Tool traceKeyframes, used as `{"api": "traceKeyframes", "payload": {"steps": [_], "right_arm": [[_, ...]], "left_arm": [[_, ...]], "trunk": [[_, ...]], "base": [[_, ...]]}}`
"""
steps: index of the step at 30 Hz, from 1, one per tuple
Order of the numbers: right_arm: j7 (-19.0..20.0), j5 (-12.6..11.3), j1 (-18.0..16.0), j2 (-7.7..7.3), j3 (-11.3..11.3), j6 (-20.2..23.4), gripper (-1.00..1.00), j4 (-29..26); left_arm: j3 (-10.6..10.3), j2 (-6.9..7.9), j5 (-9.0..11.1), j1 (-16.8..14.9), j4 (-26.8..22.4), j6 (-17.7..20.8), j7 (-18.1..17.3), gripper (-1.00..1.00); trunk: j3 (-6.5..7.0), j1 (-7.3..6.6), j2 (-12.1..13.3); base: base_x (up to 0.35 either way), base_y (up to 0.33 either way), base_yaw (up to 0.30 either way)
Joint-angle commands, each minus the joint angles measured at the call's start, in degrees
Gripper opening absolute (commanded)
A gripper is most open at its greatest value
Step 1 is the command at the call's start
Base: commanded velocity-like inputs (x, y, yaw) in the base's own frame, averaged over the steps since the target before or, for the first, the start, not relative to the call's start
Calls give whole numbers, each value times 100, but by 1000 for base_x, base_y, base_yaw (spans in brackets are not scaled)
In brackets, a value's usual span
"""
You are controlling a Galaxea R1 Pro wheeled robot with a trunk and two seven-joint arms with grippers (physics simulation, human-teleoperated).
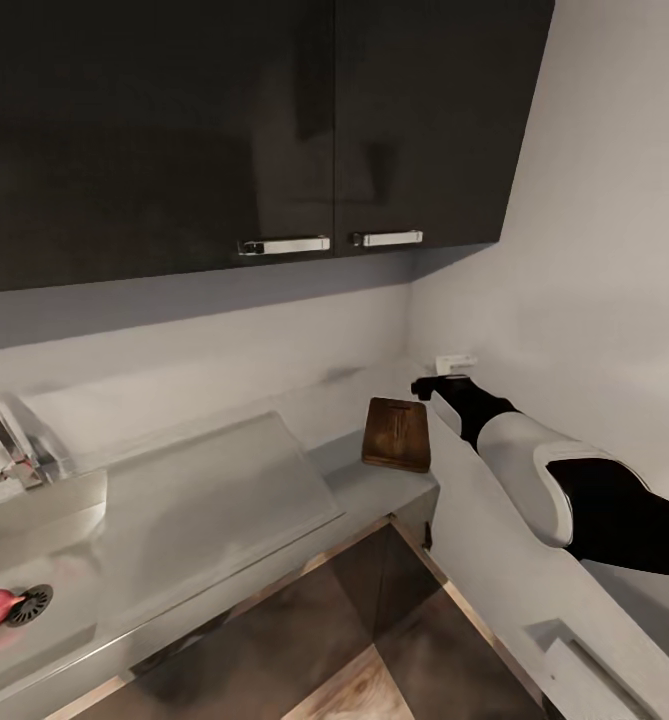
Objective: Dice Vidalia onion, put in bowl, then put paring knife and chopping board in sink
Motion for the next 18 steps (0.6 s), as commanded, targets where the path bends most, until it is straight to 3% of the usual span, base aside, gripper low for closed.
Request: {"api": "traceKeyframes", "payload": {"steps": [1,7,18], "right_arm": [[-17,22,-3,3,26,48,100,-5],[-27,17,-3,7,27,61,100,20],[-31,26,-2,-27,21,65,100,132]], "left_arm": [[-5,2,36,1,-4,-9,3,100],[-10,-4,36,1,-10,-9,4,100],[-13,-51,37,1,-3,-9,4,100]], "trunk": [[-12,4,-12],[-12,4,-12],[-11,4,-12]], "base": [[0,0,0],[8,-1,0],[142,-68,0]]}}
